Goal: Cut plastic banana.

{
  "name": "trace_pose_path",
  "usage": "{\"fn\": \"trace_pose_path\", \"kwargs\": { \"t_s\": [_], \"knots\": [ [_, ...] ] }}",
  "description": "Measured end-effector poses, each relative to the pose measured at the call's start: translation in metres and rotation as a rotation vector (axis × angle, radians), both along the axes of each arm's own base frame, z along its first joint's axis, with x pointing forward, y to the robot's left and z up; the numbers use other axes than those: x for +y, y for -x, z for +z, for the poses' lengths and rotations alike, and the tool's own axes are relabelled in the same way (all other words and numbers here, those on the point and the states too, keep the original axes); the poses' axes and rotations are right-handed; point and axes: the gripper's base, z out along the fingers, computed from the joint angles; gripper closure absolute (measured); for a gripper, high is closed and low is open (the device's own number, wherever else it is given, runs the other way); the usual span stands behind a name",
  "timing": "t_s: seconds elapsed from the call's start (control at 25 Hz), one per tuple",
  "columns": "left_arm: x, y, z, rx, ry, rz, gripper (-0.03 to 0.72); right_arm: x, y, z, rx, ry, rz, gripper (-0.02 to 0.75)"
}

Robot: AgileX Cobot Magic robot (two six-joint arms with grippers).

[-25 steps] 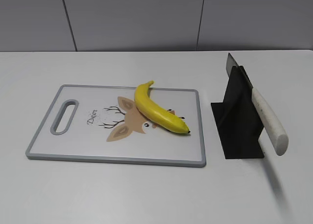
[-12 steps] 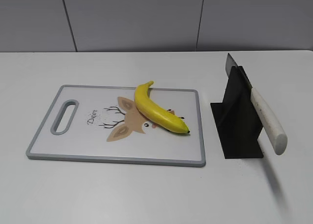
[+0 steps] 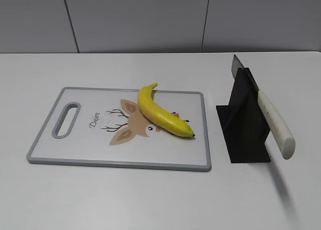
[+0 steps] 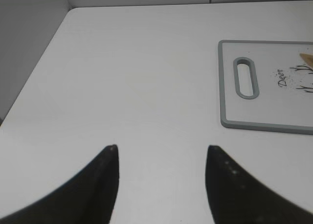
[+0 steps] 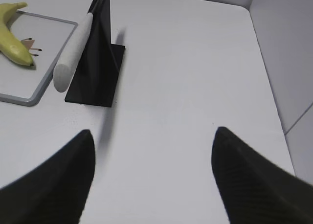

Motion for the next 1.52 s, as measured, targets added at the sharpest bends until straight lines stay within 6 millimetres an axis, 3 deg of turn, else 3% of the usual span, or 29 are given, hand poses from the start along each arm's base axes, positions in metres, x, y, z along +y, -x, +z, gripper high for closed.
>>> {"fn": "trace_pose_path", "kwargs": {
  "t_s": [0.76,1.52],
  "knots": [
    [-0.0001,0.0001,0.0000,0.000,0.000,0.018,0.274,0.0004,0.0001,0.0000,0.000,-0.004,0.008,0.160],
    [-0.0003,0.0002,0.0000,0.000,0.000,0.040,0.325,0.0004,0.0006,0.0001,0.000,-0.008,0.053,0.160]
  ]
}}
